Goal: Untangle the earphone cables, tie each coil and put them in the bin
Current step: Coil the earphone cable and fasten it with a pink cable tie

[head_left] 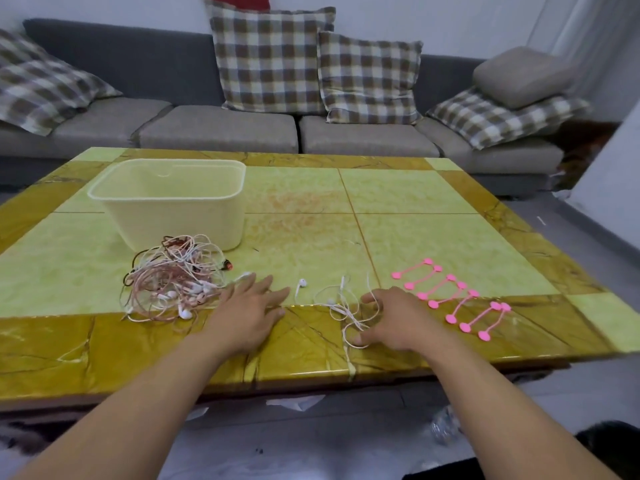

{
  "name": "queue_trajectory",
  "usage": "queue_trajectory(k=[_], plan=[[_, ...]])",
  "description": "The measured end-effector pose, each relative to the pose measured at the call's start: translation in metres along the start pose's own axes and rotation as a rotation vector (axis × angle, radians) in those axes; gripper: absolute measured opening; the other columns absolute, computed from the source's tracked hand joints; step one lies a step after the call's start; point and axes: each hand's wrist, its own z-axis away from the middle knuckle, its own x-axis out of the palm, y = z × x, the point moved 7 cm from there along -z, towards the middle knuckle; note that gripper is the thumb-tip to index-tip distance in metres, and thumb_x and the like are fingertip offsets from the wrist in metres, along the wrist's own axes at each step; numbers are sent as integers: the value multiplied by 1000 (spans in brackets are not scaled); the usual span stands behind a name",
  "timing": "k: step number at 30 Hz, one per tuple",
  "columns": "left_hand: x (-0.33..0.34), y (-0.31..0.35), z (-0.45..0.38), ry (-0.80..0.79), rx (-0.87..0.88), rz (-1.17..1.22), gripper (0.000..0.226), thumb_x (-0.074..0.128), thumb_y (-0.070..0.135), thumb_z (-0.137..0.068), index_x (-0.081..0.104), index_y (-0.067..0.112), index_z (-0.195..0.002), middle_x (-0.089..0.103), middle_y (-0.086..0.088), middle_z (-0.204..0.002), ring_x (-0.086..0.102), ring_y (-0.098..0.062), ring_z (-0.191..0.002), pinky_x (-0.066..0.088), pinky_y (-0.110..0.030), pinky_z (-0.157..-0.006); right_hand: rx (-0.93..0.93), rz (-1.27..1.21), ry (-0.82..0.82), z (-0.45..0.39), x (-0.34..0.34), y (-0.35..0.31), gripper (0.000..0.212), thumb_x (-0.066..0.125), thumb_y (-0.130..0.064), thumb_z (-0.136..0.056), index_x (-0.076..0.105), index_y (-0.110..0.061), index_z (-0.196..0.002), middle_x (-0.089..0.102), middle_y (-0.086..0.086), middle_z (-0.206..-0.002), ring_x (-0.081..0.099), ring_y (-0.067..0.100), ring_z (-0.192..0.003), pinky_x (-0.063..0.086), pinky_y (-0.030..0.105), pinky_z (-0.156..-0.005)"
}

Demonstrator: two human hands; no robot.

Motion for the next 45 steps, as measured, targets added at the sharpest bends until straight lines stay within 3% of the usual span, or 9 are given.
queue_trajectory(k=[7,10,14,19,26,32,37,42,45], plan=[[-35,-66,8,344,-306,51,36,60,-6,-79,77,12,-105,64,-9,-137,58,-34,-124,49,-44,-102,-77,-112,64,-18,3,-10,14,80,-23,-84,69,-32,-85,65,-9,-81,64,11,-78,40,18,-57],[-41,-67,9,419,-309,41,37,67,3,-79,77,17,-112,69,-7,-128,53,-32,-125,43,-45,-106,-181,-281,137,-13,-12,-23,10,74,-21,-89,71,-29,-85,68,-6,-82,60,5,-71,38,9,-55],[-56,-27,13,604,-80,198,24,68,24,-85,77,19,-106,73,-2,-117,57,-28,-124,40,-47,-108,-310,-670,100,1,-24,-39,12,72,-14,-93,73,-25,-89,73,8,-89,71,12,-71,52,29,-66],[-56,33,22,325,49,774,25,63,46,-91,71,39,-113,67,25,-119,55,7,-115,42,-19,-94,-397,-799,37,10,-29,-53,13,67,-11,-96,71,-23,-92,75,10,-97,72,16,-89,53,25,-70],[-45,53,19,53,11,1421,31,70,25,-85,74,15,-113,75,-9,-113,70,-23,-108,50,-37,-96,-347,-851,136,5,-30,-47,7,79,-18,-88,75,-22,-93,68,10,-73,67,11,-68,54,33,-70],[-39,40,16,217,-92,1366,15,77,8,-85,77,12,-100,72,-8,-85,70,-17,-79,57,-25,-75,-269,-1101,81,6,-24,-46,11,77,-13,-88,75,-6,-96,67,3,-71,67,16,-65,53,24,-58],[-42,18,12,374,-215,1442,10,72,11,-91,74,9,-100,72,-7,-84,72,-16,-78,58,-31,-80,-207,-1056,65,5,-26,-41,16,68,-28,-96,80,-17,-99,67,-3,-76,57,12,-62,37,25,-46],[-48,-3,13,517,-327,1541,7,62,9,-98,67,9,-104,66,-4,-81,68,-6,-62,55,-22,-58,-120,-1058,134,0,-25,-26,20,61,-30,-101,80,-26,-101,69,-4,-79,55,9,-60,36,23,-47],[-48,-10,11,526,-344,1548,6,63,11,-98,67,14,-102,68,0,-82,67,-9,-66,53,-23,-60,-70,-921,229,-3,-26,-20,19,64,-32,-99,76,-27,-112,73,-9,-91,63,4,-75,43,17,-61]])
